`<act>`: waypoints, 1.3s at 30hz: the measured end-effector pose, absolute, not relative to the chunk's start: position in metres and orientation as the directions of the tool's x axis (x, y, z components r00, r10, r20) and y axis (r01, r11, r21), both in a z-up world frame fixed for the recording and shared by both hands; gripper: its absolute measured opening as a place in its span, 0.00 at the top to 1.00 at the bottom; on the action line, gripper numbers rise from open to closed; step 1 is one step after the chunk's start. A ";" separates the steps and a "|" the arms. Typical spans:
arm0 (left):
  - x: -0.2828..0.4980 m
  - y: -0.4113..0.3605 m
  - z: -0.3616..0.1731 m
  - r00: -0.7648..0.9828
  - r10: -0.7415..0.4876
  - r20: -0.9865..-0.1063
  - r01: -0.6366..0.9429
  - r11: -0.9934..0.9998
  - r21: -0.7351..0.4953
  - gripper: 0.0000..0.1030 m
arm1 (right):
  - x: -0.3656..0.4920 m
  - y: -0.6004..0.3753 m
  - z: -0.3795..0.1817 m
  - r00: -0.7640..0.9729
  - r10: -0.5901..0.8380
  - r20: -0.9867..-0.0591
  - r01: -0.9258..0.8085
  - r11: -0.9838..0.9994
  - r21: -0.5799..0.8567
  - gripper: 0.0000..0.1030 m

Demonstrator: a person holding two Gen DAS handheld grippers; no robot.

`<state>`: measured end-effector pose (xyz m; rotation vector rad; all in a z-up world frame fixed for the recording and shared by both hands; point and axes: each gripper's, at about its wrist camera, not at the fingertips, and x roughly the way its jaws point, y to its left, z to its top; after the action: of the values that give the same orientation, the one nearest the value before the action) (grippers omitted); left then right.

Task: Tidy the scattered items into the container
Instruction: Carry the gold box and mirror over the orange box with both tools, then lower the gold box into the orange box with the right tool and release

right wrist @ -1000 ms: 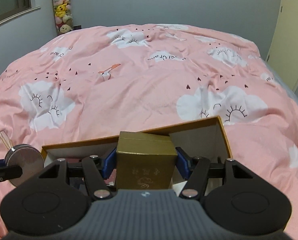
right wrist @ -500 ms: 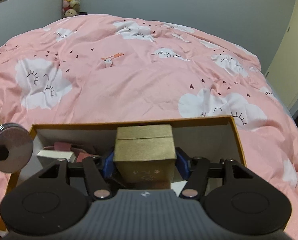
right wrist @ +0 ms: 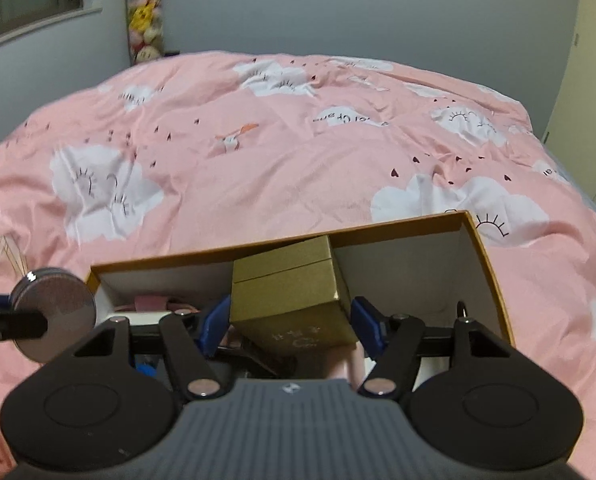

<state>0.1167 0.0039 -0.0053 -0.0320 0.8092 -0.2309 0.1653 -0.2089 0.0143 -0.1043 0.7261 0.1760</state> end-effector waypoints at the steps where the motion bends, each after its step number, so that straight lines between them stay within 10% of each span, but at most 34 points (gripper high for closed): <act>1: 0.117 0.004 -0.005 0.666 -0.217 -0.714 0.192 0.974 -0.117 0.86 | 0.164 -0.210 0.014 0.736 0.125 -0.665 -0.189 0.982 -0.025 0.34; 11: 0.117 0.003 -0.007 0.660 -0.217 -0.720 0.193 0.974 -0.116 0.86 | 0.150 -0.235 0.052 0.810 0.148 -0.567 -0.152 0.988 0.041 0.37; 27: 0.112 0.003 -0.008 0.653 -0.232 -0.721 0.204 0.971 -0.128 0.85 | 0.126 -0.238 0.059 0.692 0.257 -0.675 -0.169 0.966 0.195 0.37; 39: 0.107 -0.002 -0.008 0.647 -0.240 -0.724 0.210 0.969 -0.133 0.86 | 0.126 -0.245 0.078 0.798 0.053 -0.600 -0.125 0.989 -0.078 0.37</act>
<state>0.1067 -0.0015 -0.0083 -0.0377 0.8288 -0.2559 0.1260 -0.2455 0.0780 -0.1163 0.6395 0.0961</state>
